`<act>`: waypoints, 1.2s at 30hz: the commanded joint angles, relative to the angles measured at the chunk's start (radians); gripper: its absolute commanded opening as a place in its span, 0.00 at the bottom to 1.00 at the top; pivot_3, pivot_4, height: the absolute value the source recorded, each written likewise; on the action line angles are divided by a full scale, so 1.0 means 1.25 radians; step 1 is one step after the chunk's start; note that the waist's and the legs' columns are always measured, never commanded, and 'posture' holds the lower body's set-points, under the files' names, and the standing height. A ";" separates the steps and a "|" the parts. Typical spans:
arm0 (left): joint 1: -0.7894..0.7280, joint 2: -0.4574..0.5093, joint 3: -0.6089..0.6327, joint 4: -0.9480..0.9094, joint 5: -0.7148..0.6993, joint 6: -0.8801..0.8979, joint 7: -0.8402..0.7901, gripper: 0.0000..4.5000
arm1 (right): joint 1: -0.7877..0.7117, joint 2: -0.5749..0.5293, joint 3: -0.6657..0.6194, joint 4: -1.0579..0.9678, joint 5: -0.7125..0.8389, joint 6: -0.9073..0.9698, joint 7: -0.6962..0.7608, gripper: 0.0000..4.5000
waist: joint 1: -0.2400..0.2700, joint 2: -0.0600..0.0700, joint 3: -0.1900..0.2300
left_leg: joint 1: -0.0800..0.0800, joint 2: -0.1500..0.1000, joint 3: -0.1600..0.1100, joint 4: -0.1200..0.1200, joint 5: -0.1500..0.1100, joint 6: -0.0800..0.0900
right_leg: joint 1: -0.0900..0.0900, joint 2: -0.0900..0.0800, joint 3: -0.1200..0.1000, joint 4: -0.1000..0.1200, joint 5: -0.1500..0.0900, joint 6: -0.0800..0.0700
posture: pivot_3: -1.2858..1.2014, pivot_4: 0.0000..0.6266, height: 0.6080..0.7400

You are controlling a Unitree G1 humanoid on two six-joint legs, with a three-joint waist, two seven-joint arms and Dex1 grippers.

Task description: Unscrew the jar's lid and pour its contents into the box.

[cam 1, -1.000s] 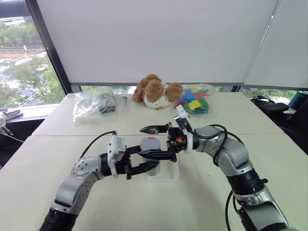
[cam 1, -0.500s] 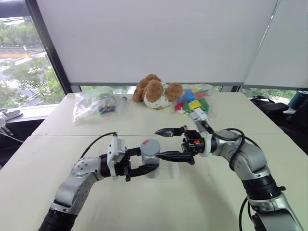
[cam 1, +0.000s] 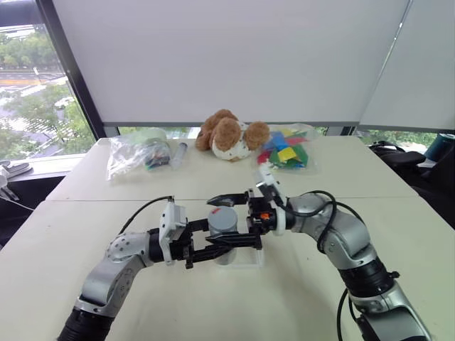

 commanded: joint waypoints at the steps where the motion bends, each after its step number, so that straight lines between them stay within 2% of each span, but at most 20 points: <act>1: -0.003 0.006 -0.003 -0.026 -0.002 0.001 -0.001 0.49 | -0.036 0.007 -0.018 -0.005 0.000 -0.003 -0.012 0.99 | 0.001 0.000 0.000 | 0.000 0.000 0.000 0.000 0.000 0.000 | 0.000 0.000 0.000 0.000 0.000 0.000 | 0.52 0.24 1.00; 9: 0.003 0.008 -0.003 -0.029 -0.001 0.002 -0.002 0.49 | -0.062 -0.002 -0.040 0.006 0.012 0.015 -0.014 0.99 | 0.000 0.000 0.000 | 0.000 0.000 0.000 0.000 0.000 0.000 | 0.000 0.000 0.000 0.000 0.000 0.000 | 0.52 0.24 1.00; 23: 0.008 0.011 -0.001 -0.027 0.000 -0.004 -0.001 0.49 | -0.012 -0.056 -0.069 0.049 0.013 -0.026 0.042 0.99 | 0.000 0.000 0.000 | 0.000 0.000 0.000 0.000 0.000 0.000 | 0.000 0.000 0.000 0.000 0.000 0.000 | 0.52 0.24 1.00; 36: 0.015 0.016 0.007 -0.031 0.000 0.002 -0.006 0.49 | 0.004 -0.053 -0.104 -0.007 0.109 0.005 0.098 0.99 | 0.000 0.000 0.000 | 0.000 0.000 0.000 0.000 0.000 0.000 | 0.000 0.000 0.000 0.000 0.000 0.000 | 0.52 0.24 1.00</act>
